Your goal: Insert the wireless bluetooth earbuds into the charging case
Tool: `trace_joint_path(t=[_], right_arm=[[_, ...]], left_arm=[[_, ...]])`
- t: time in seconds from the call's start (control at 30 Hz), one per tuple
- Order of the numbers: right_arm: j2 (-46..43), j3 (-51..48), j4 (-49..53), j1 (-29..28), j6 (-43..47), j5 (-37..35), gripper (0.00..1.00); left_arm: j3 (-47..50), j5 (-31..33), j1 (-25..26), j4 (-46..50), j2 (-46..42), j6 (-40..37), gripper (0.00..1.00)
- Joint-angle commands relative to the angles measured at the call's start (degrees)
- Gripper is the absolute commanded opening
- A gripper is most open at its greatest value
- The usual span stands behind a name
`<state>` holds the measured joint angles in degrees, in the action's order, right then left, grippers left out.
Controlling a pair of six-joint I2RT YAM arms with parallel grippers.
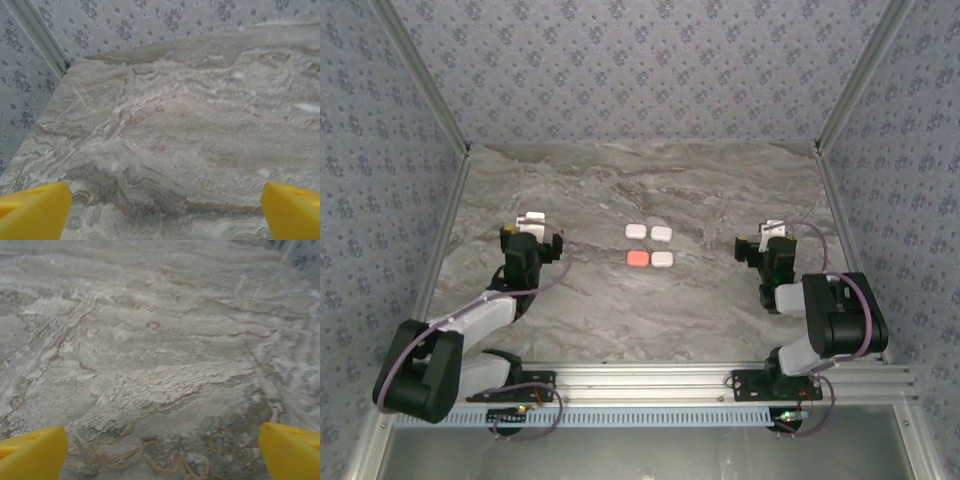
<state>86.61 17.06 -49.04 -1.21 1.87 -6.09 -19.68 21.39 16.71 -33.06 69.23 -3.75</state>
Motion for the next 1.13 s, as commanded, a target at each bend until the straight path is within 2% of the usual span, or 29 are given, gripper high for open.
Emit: trace_joint_path(t=[0.0, 0.03, 0.07, 0.17, 0.27, 0.37, 0.4, 0.43, 0.47, 0.53, 1.1], right_arm=[[0.68, 4.44, 1.47, 2.08, 0.39, 4.10, 1.00], [0.34, 5.60, 4.20, 3.71, -0.78, 6.00, 1.00], [0.64, 4.97, 2.05, 4.70, -1.48, 7.88, 1.00], [0.49, 5.22, 3.00, 4.41, -1.25, 7.09, 1.00], [0.55, 5.19, 3.12, 4.44, -1.25, 7.07, 1.00], [0.52, 5.20, 2.98, 4.30, -1.25, 7.05, 1.00], [0.57, 5.19, 2.98, 4.38, -1.25, 7.10, 1.00], [0.58, 5.20, 2.98, 4.38, -1.24, 6.97, 1.00], [0.51, 5.18, 2.98, 4.28, -1.17, 6.97, 1.00], [0.56, 5.26, 3.04, 3.95, -1.00, 6.38, 1.00], [0.50, 5.44, 3.46, 3.31, -0.42, 5.49, 1.00]], left_arm=[[3.40, -4.91, -1.91, -11.38, 3.30, -2.59, 0.97], [3.92, -5.41, -2.26, -13.26, 4.27, -2.69, 0.97], [3.82, -5.74, -2.43, -13.52, 4.61, -3.77, 0.97], [4.10, -9.11, -4.76, -16.78, 6.56, -5.07, 0.97], [4.81, -15.38, -10.25, -22.30, 10.70, -2.42, 0.99], [4.17, -19.89, -16.25, -27.94, 18.15, 3.44, 0.99], [2.89, -20.79, -17.32, -28.27, 19.45, 4.48, 0.99], [0.64, -21.27, -18.12, -21.95, 18.17, 5.06, 0.99], [-2.47, -20.95, -18.45, -14.77, 18.02, 5.64, 0.99], [-3.58, -20.90, -18.52, -13.95, 18.39, 5.76, 0.99], [-3.78, -20.51, -18.48, -13.79, 18.63, 5.72, 0.99]])
